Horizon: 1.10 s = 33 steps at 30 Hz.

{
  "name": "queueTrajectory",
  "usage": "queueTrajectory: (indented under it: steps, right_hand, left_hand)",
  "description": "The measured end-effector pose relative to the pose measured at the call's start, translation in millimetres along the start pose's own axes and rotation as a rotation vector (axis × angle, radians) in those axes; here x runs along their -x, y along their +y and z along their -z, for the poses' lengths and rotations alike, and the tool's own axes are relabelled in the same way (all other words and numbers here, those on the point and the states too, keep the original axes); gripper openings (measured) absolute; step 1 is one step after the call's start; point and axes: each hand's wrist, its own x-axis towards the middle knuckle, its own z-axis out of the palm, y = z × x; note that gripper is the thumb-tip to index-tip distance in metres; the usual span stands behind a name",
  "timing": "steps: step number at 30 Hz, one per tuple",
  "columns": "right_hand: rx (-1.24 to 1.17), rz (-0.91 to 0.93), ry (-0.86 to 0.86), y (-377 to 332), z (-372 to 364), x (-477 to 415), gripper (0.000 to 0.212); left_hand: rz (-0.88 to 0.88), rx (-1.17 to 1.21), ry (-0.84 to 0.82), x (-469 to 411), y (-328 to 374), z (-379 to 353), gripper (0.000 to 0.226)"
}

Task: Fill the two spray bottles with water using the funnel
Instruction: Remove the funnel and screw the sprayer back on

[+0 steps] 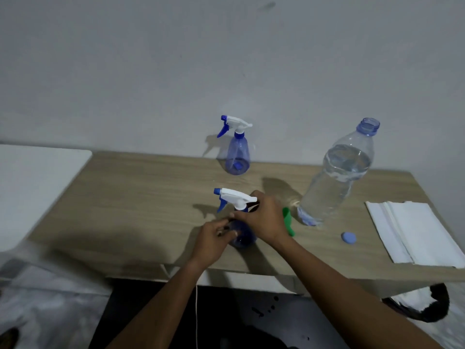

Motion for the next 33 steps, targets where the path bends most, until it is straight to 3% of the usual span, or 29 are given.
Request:
queueTrajectory:
  steps: [11,22,33]
  right_hand:
    - [-0.101,0.151,-0.249,14.9,18.5,15.2,0.03]
    - [-0.097,0.174,-0.264,13.7,22.6,18.0,0.022]
    - [-0.139,0.169,-0.288,15.7,22.0,12.2,0.023]
  left_hand:
    - [-0.044,-0.106,-0.012,21.3,7.8,-0.4,0.044]
    - [-0.052,-0.144,0.0,23.6,5.7,-4.7,0.048]
    - [-0.05,-0.135,-0.119,10.8,-2.3,2.7,0.046]
